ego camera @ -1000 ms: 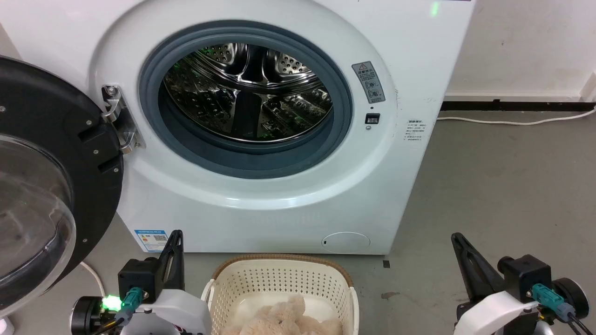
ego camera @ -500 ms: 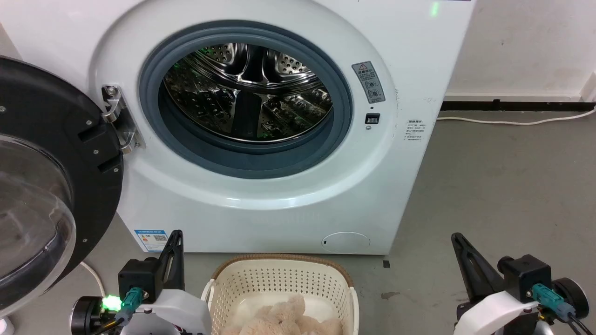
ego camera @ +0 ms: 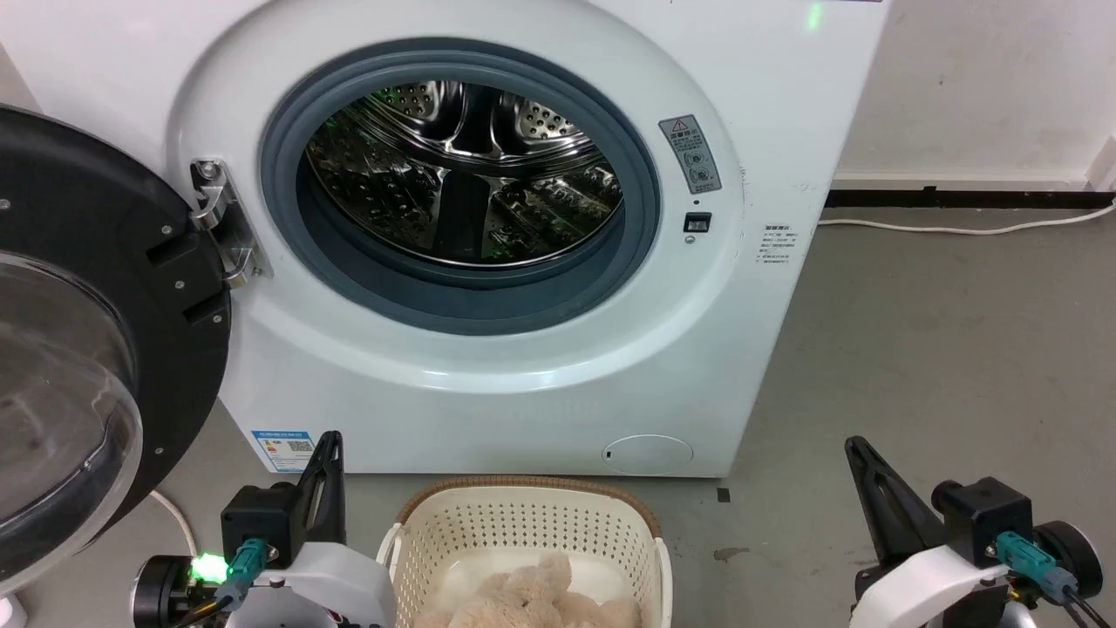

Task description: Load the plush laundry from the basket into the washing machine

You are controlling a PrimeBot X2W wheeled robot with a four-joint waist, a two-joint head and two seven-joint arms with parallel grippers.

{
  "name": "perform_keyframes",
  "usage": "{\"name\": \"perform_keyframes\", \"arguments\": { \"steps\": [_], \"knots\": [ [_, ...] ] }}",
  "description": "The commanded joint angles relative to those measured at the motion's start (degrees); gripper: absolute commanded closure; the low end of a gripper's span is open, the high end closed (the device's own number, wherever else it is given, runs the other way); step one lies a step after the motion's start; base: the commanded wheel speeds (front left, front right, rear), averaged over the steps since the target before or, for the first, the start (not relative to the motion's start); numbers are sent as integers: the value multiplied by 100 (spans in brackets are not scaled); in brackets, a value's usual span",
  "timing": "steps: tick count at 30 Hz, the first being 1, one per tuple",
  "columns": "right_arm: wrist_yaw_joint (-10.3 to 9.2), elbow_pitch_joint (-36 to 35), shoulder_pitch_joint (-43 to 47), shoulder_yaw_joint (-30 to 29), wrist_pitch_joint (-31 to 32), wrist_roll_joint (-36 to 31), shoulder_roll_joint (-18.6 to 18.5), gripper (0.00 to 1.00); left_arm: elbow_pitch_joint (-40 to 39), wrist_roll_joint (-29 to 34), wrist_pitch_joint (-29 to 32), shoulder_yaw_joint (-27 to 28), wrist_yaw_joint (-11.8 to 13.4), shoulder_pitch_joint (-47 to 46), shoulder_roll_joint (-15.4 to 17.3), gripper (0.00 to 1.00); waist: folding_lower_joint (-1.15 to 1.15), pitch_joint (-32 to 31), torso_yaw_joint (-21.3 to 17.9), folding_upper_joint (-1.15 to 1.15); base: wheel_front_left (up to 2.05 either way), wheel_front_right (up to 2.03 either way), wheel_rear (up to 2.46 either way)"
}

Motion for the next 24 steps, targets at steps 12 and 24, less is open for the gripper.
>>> {"name": "perform_keyframes", "arguments": {
  "steps": [12, 24],
  "knots": [
    [1, 20, 48, 10, -75, 120, 0, 0, 16, -100, -68, -44, -15, 19, 0, 0, 0, 5, -1, 0, 0, 0, 0],
    [0, 34, 61, 1, -243, 388, 0, 0, 183, -374, -80, -160, -54, -76, 16, 0, 0, 157, -50, 0, 0, 0, 0]
  ]
}}
